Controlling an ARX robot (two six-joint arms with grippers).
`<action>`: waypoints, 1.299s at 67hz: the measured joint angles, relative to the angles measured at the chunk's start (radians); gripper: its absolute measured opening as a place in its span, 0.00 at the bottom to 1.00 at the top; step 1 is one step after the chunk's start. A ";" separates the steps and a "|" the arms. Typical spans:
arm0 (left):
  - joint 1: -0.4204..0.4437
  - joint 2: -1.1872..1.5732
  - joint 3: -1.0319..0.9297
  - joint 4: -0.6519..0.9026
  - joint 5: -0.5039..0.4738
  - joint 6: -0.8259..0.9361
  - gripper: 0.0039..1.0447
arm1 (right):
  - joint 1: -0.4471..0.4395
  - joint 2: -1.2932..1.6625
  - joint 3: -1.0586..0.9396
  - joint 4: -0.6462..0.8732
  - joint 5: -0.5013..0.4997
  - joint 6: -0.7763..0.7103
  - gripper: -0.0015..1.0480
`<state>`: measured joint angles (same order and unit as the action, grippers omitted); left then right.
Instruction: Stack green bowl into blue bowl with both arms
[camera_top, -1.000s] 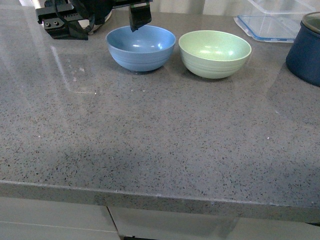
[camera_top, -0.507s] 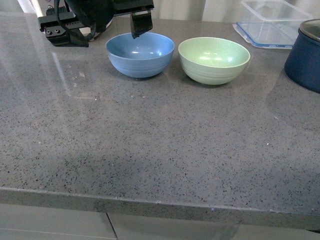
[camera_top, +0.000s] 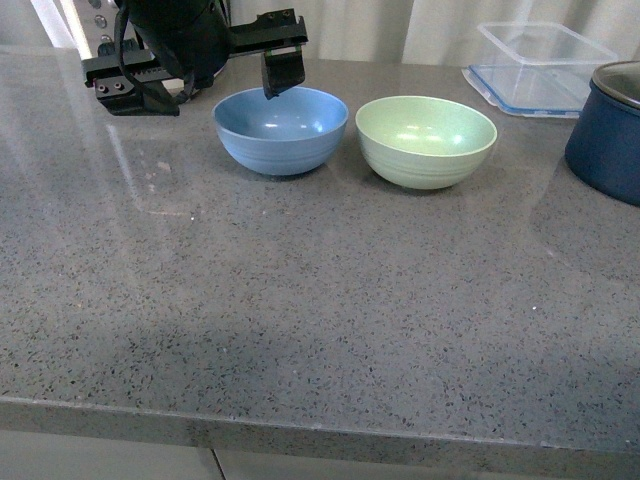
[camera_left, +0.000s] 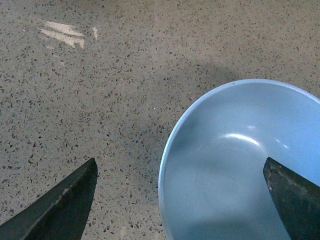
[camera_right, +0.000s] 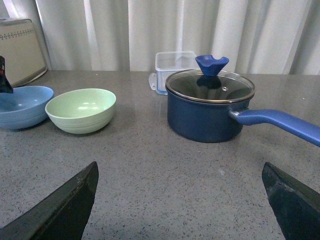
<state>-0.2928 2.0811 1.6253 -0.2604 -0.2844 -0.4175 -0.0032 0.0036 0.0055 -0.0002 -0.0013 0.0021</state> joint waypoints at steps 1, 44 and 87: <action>0.000 0.000 0.000 0.000 0.000 0.000 0.94 | 0.000 0.000 0.000 0.000 0.000 0.000 0.90; 0.032 -0.112 -0.423 0.819 0.046 0.288 0.67 | 0.000 0.000 0.000 0.000 0.000 0.000 0.90; 0.198 -0.696 -1.312 1.321 0.188 0.409 0.03 | 0.000 0.000 0.000 0.000 0.000 0.000 0.90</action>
<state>-0.0944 1.3849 0.3134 1.0611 -0.0959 -0.0082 -0.0032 0.0036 0.0055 -0.0002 -0.0013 0.0021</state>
